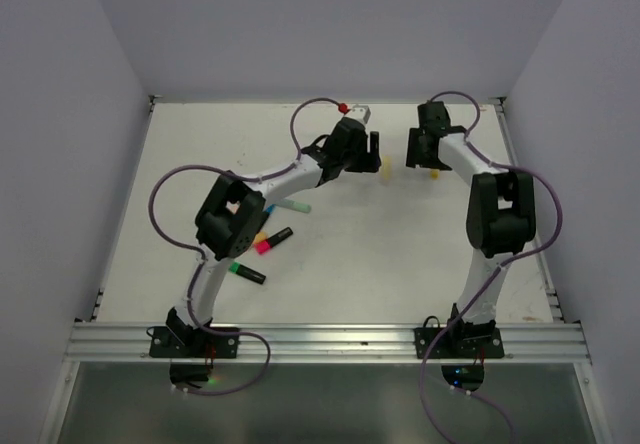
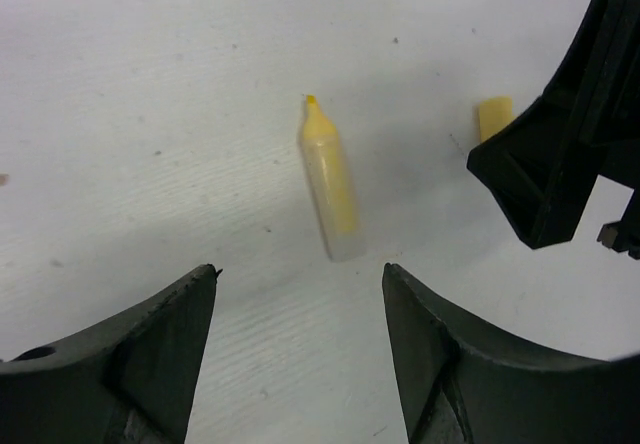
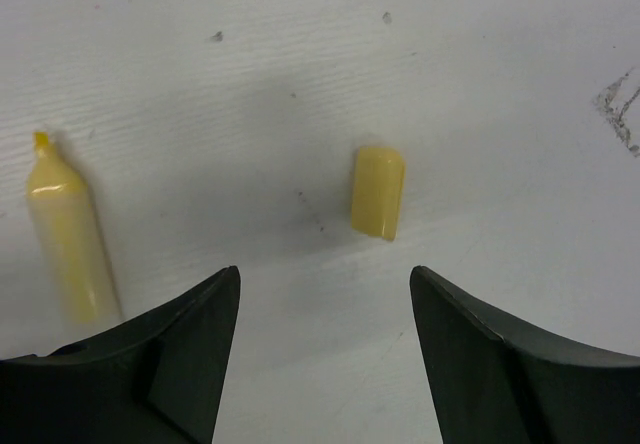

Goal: Open the pen caps

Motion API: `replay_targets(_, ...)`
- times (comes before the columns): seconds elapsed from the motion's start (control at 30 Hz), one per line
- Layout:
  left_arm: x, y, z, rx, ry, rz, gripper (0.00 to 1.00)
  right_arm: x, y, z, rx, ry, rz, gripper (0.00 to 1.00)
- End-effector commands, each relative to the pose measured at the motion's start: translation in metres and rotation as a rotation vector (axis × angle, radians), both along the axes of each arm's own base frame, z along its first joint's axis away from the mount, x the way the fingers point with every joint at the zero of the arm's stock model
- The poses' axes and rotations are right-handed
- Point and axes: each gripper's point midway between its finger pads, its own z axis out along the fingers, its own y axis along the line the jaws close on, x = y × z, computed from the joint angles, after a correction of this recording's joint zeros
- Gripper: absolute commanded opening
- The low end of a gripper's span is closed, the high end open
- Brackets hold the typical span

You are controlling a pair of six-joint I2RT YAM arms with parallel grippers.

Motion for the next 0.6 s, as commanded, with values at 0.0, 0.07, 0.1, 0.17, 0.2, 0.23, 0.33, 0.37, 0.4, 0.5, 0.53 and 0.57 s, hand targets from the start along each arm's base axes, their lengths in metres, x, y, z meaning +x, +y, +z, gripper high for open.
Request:
replay_targets(0.0,0.007,0.062,0.064,0.104,-0.135,0.108,0.70,-0.017,0.036,0.042,0.093,-0.087,0.060,0.73)
replay_targets(0.07,0.013,0.096,0.065,0.197,-0.154,0.129,0.66,-0.034,0.063,0.048,0.157,-0.100,0.127,0.73)
replay_targets(0.1,0.007,0.113,0.050,0.271,-0.114,0.126,0.65,-0.039,0.073,0.051,0.187,-0.107,0.150,0.73)
replay_targets(0.17,0.002,0.148,0.032,0.404,-0.090,0.088,0.63,-0.056,0.100,0.054,0.271,-0.121,0.217,0.73)
replay_targets(0.2,0.000,0.158,0.027,0.441,-0.090,0.075,0.63,-0.061,0.106,0.055,0.292,-0.121,0.231,0.73)
replay_targets(0.23,0.001,0.174,0.021,0.497,-0.096,0.058,0.63,-0.068,0.118,0.056,0.321,-0.119,0.262,0.73)
replay_targets(0.33,-0.006,0.211,0.009,0.600,-0.111,0.068,0.63,-0.082,0.129,0.056,0.350,-0.124,0.298,0.73)
replay_targets(0.37,-0.012,0.217,0.005,0.589,-0.122,0.050,0.62,-0.085,0.132,0.057,0.360,-0.126,0.307,0.73)
replay_targets(0.4,-0.014,0.219,0.005,0.582,-0.135,0.029,0.57,-0.089,0.137,0.061,0.375,-0.131,0.326,0.73)
replay_targets(0.5,-0.017,0.246,0.005,0.565,-0.174,0.009,0.51,-0.100,0.141,0.062,0.391,-0.125,0.353,0.73)
replay_targets(0.53,-0.019,0.247,0.015,0.554,-0.205,-0.004,0.50,-0.105,0.140,0.059,0.393,-0.117,0.357,0.73)
replay_targets(0.57,-0.026,0.247,0.011,0.547,-0.212,-0.022,0.50,-0.108,0.140,0.061,0.392,-0.123,0.364,0.73)
